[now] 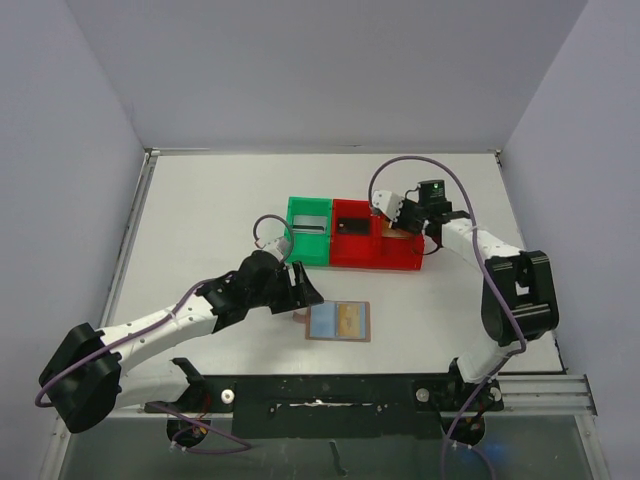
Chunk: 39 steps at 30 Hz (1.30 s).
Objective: Take the credit cards out of the card holder
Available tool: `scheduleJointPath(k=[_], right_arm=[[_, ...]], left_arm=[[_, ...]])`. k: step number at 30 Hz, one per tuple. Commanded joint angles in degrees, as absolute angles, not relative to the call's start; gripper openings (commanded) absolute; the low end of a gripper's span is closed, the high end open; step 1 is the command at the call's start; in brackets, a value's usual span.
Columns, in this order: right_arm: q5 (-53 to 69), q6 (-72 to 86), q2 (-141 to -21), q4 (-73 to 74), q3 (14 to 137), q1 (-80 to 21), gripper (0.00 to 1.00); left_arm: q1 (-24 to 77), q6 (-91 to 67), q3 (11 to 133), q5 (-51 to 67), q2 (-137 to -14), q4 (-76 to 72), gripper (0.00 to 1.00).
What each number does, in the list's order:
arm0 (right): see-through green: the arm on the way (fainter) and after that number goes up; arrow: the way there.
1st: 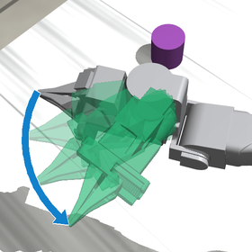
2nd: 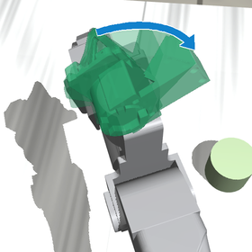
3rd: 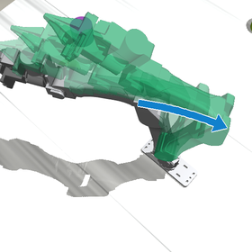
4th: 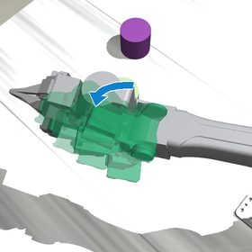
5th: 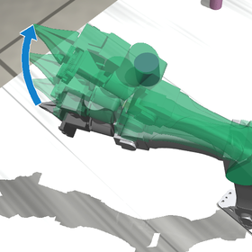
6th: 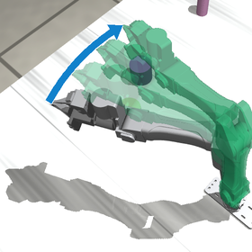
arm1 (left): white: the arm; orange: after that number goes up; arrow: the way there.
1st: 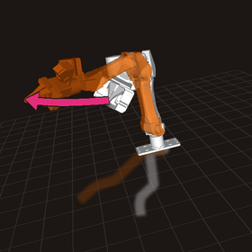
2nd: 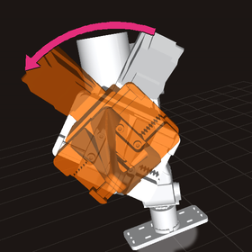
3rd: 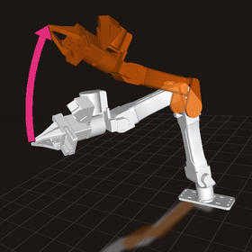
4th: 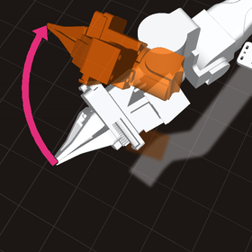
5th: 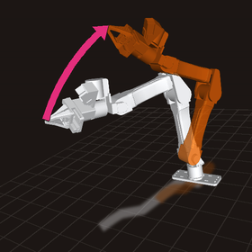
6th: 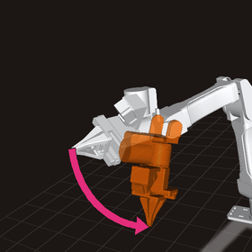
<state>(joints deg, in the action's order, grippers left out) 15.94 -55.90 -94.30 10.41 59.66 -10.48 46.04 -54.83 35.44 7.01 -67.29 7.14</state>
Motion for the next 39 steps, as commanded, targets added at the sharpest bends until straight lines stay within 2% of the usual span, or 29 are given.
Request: scheduleJointPath(k=[1, 11, 18, 29, 39], right_arm=[[12.44, -57.71, -97.89, 7.59, 64.11, -10.78, 0.07], [12.65, -59.77, -101.03, 9.19, 65.47, -11.86, 0.06], [11.62, -61.31, -101.05, 8.46, 64.42, -12.43, 0.12], [12.74, -62.36, -101.35, 8.78, 63.31, -12.37, 0.15], [11.91, -61.79, -100.89, 10.67, 62.92, -12.28, 0.25]], left_arm=[[45.49, -53.84, 36.47, 8.04, -66.02, 5.76, 0.65], [44.58, -54.42, 36.65, 8.70, -66.06, 5.76, 0.66], [44.13, -54.76, 36.91, 9.30, -66.26, 5.23, 0.66], [43.10, -55.28, 36.35, 7.75, -62.32, 6.37, 0.66], [42.89, -56.16, 35.14, 8.47, -61.49, 5.65, 0.66]])
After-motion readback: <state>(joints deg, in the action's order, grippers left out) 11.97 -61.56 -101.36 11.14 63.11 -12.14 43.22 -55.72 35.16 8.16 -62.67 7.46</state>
